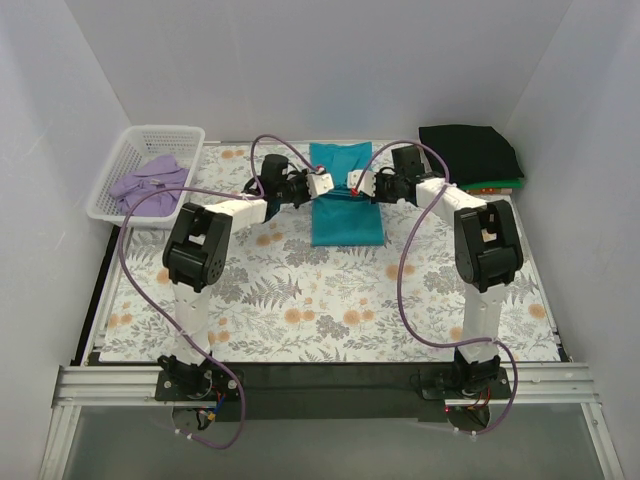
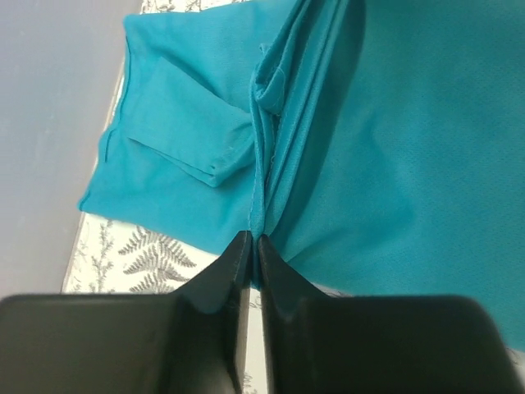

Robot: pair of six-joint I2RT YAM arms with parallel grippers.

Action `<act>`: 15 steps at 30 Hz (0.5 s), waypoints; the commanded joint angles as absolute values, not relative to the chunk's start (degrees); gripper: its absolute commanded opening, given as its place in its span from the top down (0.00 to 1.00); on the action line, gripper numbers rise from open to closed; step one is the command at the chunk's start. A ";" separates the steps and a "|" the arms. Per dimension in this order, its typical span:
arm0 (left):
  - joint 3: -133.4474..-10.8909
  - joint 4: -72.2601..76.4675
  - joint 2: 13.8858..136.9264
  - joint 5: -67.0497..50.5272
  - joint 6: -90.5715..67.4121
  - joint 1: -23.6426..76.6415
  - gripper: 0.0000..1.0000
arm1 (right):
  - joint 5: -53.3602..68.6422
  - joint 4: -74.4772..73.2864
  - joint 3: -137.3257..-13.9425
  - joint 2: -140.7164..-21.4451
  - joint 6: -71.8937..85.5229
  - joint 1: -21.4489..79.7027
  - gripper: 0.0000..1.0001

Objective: Fold and stack the t-shirts
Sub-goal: Fold the tshirt

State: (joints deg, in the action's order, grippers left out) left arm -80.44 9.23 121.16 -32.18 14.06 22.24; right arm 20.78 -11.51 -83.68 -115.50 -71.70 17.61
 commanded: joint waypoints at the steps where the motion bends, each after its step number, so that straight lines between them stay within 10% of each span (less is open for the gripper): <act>1: -82.27 12.21 122.86 -29.98 12.49 21.71 0.88 | 18.55 -9.50 -85.96 -118.12 -70.49 16.88 0.72; 7: -83.68 13.80 122.62 -26.81 7.39 21.36 0.61 | 14.85 -5.98 -88.06 -116.99 -64.34 16.70 0.07; 15: -72.88 11.88 108.21 -29.68 0.44 20.22 0.60 | 22.48 -9.30 -81.58 -104.16 -61.43 15.47 0.12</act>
